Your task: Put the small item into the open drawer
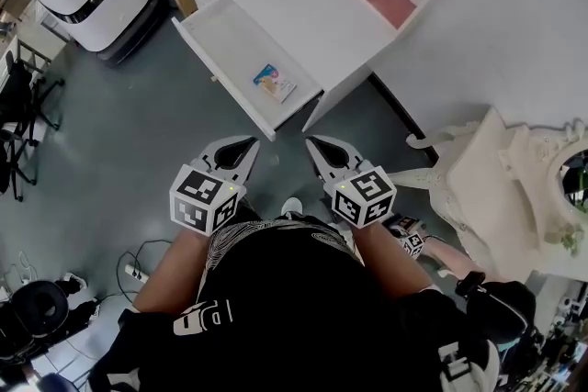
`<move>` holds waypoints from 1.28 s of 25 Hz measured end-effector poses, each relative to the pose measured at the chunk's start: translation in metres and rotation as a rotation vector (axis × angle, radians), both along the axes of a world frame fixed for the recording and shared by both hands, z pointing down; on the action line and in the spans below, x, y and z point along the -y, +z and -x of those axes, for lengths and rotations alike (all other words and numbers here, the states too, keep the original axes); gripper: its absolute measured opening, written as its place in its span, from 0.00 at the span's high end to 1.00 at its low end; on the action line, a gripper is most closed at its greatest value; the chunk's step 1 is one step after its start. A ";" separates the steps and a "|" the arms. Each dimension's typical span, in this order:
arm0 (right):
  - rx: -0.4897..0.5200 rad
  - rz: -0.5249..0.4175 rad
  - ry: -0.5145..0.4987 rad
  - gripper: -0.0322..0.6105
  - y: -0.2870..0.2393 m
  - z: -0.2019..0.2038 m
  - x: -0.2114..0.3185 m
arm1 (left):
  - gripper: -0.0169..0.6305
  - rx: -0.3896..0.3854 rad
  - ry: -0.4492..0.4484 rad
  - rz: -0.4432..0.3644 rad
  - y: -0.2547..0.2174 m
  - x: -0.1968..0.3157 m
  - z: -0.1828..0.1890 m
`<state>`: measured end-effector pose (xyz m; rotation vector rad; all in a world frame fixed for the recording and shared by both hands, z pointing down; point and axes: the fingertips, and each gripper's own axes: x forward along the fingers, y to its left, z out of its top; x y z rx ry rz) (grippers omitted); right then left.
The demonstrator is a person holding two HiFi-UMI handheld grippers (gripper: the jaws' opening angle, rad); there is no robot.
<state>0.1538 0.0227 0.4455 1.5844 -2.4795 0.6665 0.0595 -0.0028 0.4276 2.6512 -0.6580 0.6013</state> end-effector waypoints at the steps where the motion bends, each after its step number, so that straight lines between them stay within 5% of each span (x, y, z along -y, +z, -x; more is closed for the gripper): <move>1: -0.004 -0.001 0.004 0.94 -0.002 0.001 -0.002 | 0.95 -0.003 0.009 -0.005 -0.002 0.000 0.000; 9: -0.032 -0.006 0.059 0.94 -0.009 0.023 -0.003 | 0.95 0.024 0.074 -0.054 -0.003 0.010 0.020; 32: -0.035 0.018 0.119 0.94 -0.010 0.059 0.007 | 0.95 0.000 0.122 -0.017 0.006 0.020 0.056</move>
